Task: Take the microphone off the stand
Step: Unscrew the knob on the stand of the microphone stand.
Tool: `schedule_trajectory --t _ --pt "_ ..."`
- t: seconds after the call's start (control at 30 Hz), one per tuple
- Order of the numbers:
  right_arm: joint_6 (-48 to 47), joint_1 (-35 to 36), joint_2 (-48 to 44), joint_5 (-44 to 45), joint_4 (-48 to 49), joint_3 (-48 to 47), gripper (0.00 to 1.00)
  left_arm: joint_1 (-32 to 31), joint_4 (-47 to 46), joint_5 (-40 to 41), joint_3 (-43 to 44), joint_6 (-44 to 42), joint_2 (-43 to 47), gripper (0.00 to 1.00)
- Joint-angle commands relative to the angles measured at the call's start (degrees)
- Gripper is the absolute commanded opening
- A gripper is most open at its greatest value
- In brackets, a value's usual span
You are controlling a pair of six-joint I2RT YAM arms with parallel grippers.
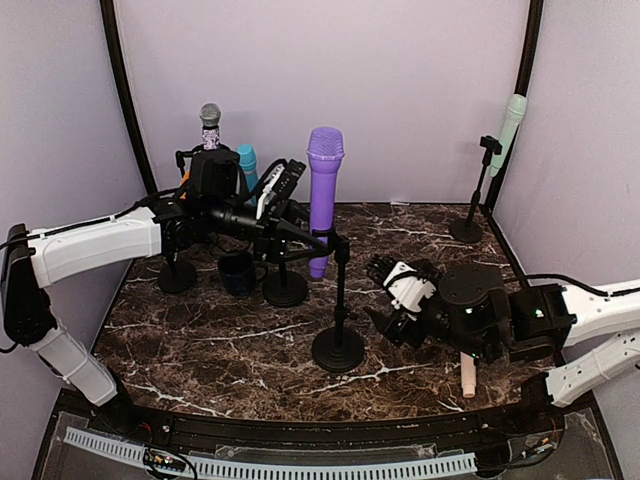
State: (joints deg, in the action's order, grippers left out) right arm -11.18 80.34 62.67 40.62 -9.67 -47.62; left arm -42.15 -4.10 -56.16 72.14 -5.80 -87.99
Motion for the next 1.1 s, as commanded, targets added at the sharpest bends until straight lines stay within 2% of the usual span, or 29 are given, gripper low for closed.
schedule_trajectory --t 0.0,0.1,0.27,0.4,0.53,0.63,0.87,1.07 --pt "19.8 -1.0 -5.9 -6.0 1.3 4.4 0.81 0.4 8.4 0.4 -3.6 -1.1 1.0 0.00" --pt "33.0 -3.2 -8.0 -9.9 5.5 8.2 0.81 0.4 8.7 1.1 -4.0 -1.9 1.8 0.00" --pt "57.3 -9.1 -10.4 -18.3 20.6 18.0 0.79 0.4 7.8 0.0 -4.1 -1.0 1.8 0.00" --pt "76.1 -11.7 -10.6 -18.1 29.3 23.0 0.76 0.4 7.4 -0.3 -4.2 -0.7 1.9 0.00" --pt "87.8 -13.9 -8.9 -19.5 39.6 27.7 0.75 0.3 6.7 0.0 -4.9 -0.5 2.4 0.00" --pt "91.7 -15.8 -5.8 -22.6 45.1 29.3 0.72 0.4 6.3 0.1 -5.3 -0.2 2.5 0.00" --pt "93.3 -17.7 2.6 -27.9 48.0 25.8 0.68 0.3 5.5 0.2 -5.6 0.1 2.5 0.00" --pt "95.1 -18.0 7.8 -28.3 48.3 23.5 0.64 0.3 5.3 0.2 -5.4 -0.3 2.3 0.00"
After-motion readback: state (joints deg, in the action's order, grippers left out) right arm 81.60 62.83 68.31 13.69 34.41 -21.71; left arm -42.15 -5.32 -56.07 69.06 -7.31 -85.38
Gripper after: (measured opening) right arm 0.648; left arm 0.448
